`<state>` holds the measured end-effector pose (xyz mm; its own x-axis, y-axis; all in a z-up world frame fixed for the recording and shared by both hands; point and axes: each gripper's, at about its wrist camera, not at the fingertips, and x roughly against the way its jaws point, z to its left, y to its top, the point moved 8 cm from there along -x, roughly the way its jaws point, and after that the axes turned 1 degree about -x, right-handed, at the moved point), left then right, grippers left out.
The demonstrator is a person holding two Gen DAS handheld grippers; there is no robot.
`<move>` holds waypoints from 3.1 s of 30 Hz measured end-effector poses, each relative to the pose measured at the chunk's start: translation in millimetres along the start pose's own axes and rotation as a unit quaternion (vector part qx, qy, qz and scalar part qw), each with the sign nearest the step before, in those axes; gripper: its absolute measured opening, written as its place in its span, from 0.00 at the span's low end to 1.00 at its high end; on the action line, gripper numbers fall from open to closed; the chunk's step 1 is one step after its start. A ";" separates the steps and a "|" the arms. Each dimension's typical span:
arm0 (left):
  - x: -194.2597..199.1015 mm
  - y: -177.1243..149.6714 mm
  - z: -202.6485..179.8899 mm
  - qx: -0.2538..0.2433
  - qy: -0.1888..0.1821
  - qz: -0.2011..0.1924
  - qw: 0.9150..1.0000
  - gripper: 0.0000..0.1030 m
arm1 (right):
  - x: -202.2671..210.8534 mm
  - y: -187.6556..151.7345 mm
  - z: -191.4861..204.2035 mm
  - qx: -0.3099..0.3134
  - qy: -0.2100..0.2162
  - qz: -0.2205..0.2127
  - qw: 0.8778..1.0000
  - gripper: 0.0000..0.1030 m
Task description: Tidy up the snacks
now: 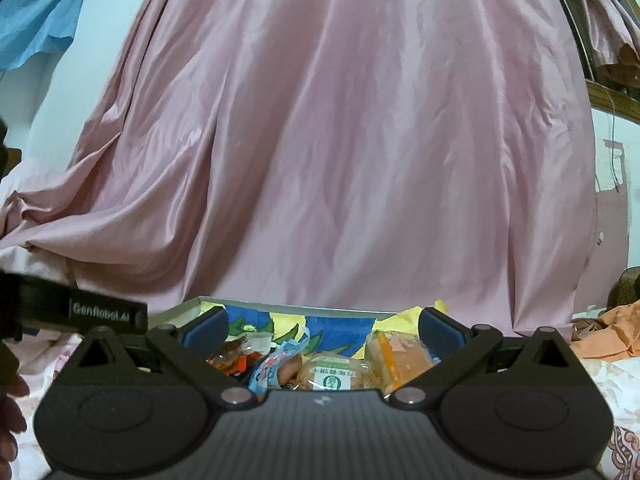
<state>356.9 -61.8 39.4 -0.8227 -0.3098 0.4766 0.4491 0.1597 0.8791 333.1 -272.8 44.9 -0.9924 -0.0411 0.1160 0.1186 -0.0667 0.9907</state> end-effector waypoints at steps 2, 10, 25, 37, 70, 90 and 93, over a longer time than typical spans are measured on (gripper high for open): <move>3.6 -2.6 1.1 0.002 0.001 0.002 1.000 0.99 | 3.3 1.1 -1.4 -0.001 0.000 0.000 1.000 1.00; 24.3 -9.0 8.3 0.001 0.003 -0.001 1.000 0.99 | 20.6 1.6 -2.5 0.008 0.002 0.000 1.000 1.00; 62.0 -34.6 25.3 -0.031 0.001 -0.002 1.000 0.99 | 55.5 3.9 1.3 0.028 0.012 -0.001 1.000 1.00; 78.3 -60.0 50.8 -0.019 0.007 0.007 1.000 0.99 | 82.2 -3.9 12.0 0.049 0.026 0.001 0.998 1.00; 130.6 -98.3 86.0 0.014 -0.008 -0.016 1.000 0.99 | 149.5 -23.7 4.0 -0.014 0.024 0.007 1.000 1.00; 162.4 -116.6 117.9 0.011 -0.036 -0.055 0.998 0.99 | 196.0 -32.8 16.7 -0.017 0.019 -0.005 1.000 1.00; 170.2 -119.9 122.3 0.012 -0.043 -0.060 0.997 0.99 | 200.5 -35.9 20.4 -0.015 0.020 0.006 1.000 1.00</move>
<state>120.3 -19.1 16.1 -0.8975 -0.2468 0.3656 0.3374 0.1496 0.9294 129.2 -258.3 34.0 -0.9889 -0.0813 0.1243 0.1320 -0.0968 0.9865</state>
